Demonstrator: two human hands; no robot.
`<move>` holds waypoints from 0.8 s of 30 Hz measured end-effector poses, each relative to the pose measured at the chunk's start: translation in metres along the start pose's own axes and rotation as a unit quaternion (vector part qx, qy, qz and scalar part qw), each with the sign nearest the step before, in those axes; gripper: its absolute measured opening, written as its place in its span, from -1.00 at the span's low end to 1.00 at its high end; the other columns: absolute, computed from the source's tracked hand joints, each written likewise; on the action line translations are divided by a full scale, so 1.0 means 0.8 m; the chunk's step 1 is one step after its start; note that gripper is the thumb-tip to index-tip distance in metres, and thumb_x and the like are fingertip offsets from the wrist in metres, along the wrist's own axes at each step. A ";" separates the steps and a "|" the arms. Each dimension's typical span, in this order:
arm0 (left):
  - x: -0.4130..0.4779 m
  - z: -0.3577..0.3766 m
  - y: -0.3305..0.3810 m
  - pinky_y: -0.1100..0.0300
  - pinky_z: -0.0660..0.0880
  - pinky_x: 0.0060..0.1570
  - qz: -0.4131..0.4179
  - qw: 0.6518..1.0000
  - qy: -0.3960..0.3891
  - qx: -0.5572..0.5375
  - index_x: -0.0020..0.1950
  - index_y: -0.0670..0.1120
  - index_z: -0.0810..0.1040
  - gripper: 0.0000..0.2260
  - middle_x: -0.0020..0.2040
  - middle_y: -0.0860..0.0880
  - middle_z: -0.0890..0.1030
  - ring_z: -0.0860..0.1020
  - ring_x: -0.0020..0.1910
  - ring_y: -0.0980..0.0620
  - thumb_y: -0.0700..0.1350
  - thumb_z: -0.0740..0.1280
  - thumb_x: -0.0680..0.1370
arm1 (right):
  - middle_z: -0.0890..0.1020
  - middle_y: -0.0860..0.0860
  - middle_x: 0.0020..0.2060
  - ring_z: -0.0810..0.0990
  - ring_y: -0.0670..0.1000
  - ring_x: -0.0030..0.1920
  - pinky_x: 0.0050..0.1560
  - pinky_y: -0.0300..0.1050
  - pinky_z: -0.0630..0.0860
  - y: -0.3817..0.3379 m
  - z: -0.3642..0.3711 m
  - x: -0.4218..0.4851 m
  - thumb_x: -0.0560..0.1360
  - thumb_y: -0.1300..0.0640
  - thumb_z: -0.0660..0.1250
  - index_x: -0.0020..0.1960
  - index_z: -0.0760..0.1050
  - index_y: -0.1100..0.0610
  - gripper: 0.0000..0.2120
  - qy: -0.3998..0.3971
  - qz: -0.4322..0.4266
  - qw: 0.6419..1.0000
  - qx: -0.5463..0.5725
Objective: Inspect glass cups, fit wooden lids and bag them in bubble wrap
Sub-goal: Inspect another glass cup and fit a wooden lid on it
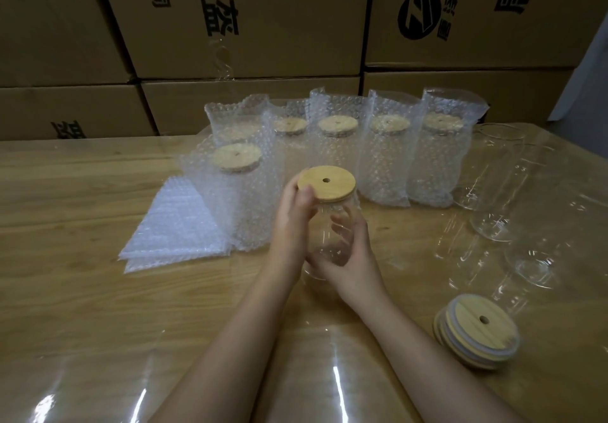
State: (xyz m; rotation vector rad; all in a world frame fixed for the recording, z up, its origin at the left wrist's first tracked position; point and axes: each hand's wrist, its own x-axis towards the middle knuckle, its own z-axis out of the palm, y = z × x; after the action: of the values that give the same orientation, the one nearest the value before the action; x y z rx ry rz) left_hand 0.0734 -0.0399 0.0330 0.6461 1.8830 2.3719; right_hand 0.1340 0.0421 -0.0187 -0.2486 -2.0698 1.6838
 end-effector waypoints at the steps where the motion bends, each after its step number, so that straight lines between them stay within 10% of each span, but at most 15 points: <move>1: 0.001 0.000 -0.004 0.30 0.49 0.06 -0.027 0.999 0.011 -0.032 0.24 -0.06 0.53 -0.42 0.08 0.04 0.65 0.59 0.09 0.20 0.30 0.18 0.41 | 0.41 -0.08 0.31 0.41 -0.11 0.34 0.32 -0.04 0.44 0.001 0.000 0.000 0.32 0.18 0.56 0.46 0.11 -0.07 -0.11 0.004 -0.003 1.000 0.000; 5: -0.011 0.000 -0.026 0.12 0.50 0.18 -0.091 0.993 0.066 -0.038 0.09 -0.12 0.62 -0.50 0.07 -0.13 0.67 0.61 0.11 0.00 0.17 0.02 0.64 | 0.43 -0.06 0.28 0.42 -0.14 0.33 0.23 -0.26 0.42 0.004 0.000 0.002 0.32 0.24 0.56 0.39 0.15 -0.17 -0.15 0.013 -0.016 1.000 0.004; 13: -0.009 -0.025 0.000 0.21 0.55 -0.21 -0.209 0.971 -0.017 0.117 -0.13 -0.08 0.63 -0.65 -0.18 -0.03 0.70 0.65 -0.17 0.02 -0.07 0.08 0.65 | 0.43 -0.08 0.29 0.47 -0.27 0.23 0.28 -0.19 0.44 0.003 0.000 0.002 0.32 0.22 0.57 0.48 0.14 -0.05 -0.11 -0.004 -0.011 1.000 0.023; 16: -0.005 -0.071 0.022 0.27 0.51 -0.28 -0.109 0.957 -0.008 0.267 -0.23 -0.09 0.63 -0.77 -0.27 0.02 0.68 0.65 -0.29 0.05 -0.15 0.26 0.58 | 0.40 -0.09 0.32 0.41 -0.19 0.33 0.34 -0.07 0.41 0.002 -0.002 0.001 0.33 0.20 0.56 0.50 0.11 -0.06 -0.09 -0.010 -0.005 1.000 0.026; 20: -0.008 -0.154 0.054 0.44 0.39 -0.45 0.101 0.937 0.212 0.257 -0.28 -0.02 0.57 -0.76 -0.36 0.05 0.61 0.52 -0.45 0.23 -0.09 0.28 0.58 | 0.38 -0.11 0.33 0.46 -0.11 0.29 0.31 0.01 0.45 0.003 -0.002 0.001 0.34 0.19 0.56 0.50 0.11 -0.11 -0.09 -0.019 0.004 0.999 0.032; 22: -0.003 -0.188 0.055 0.49 0.32 -0.45 0.124 0.909 0.298 0.263 -0.30 0.01 0.49 -0.77 -0.39 0.08 0.50 0.45 -0.41 0.20 -0.11 0.29 0.57 | 0.38 -0.14 0.31 0.42 -0.12 0.33 0.33 0.06 0.43 0.003 -0.001 0.000 0.32 0.15 0.56 0.50 0.12 -0.12 -0.09 -0.019 0.002 0.999 0.034; 24: 0.004 -0.213 0.046 0.45 0.34 -0.36 0.074 0.911 0.217 0.342 -0.24 -0.01 0.51 -0.84 -0.31 0.05 0.51 0.45 -0.30 0.08 -0.15 0.38 0.54 | 0.38 -0.17 0.30 0.41 -0.11 0.35 0.34 0.08 0.41 0.003 0.000 0.000 0.26 0.03 0.55 0.50 0.12 -0.13 -0.07 -0.017 0.003 0.999 0.033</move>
State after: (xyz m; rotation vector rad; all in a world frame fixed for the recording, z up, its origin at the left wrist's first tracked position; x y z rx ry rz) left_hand 0.0198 -0.2054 0.0388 0.2846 3.0062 2.0059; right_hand 0.1341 0.0425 -0.0207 -0.2058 -2.0361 1.7684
